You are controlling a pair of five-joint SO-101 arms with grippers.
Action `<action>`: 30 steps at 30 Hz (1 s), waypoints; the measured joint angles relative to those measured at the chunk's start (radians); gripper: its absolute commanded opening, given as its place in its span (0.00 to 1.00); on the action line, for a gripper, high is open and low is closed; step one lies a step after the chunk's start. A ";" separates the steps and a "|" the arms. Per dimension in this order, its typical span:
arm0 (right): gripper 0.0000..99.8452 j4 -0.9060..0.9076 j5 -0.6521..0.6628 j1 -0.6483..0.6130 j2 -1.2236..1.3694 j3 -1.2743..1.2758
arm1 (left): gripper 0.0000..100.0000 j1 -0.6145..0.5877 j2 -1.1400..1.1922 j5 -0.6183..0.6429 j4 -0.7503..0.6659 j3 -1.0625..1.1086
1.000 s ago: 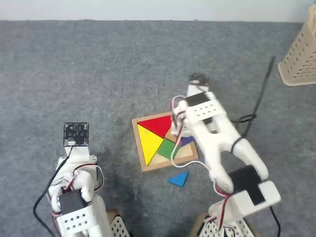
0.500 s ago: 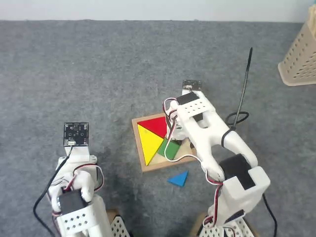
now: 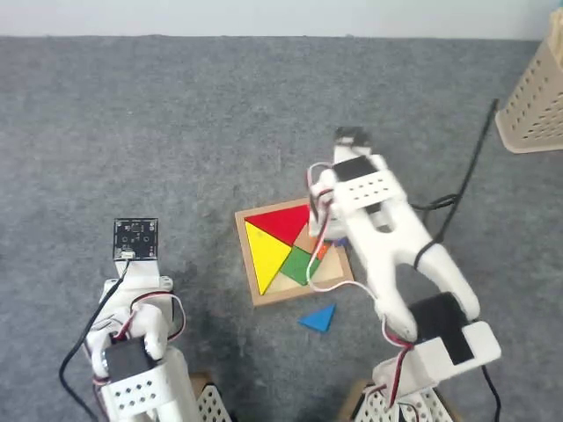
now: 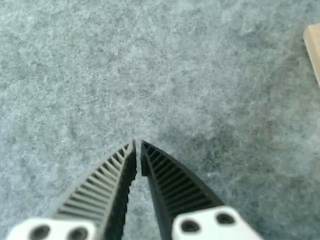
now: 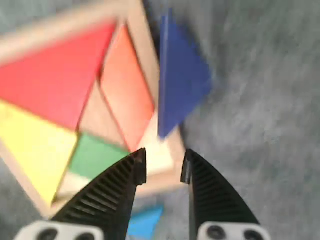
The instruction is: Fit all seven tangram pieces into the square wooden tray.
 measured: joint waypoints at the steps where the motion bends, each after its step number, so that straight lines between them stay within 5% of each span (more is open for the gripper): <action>1: 0.11 -0.035 0.015 0.023 0.000 0.000 | 0.01 0.000 0.000 0.000 0.000 0.000; 8: 0.11 -0.166 0.098 0.106 0.080 0.000 | 0.01 0.000 0.000 0.000 0.000 0.000; 30: 0.04 -0.114 0.118 -0.006 0.124 0.008 | 0.01 0.000 0.000 0.000 0.000 0.000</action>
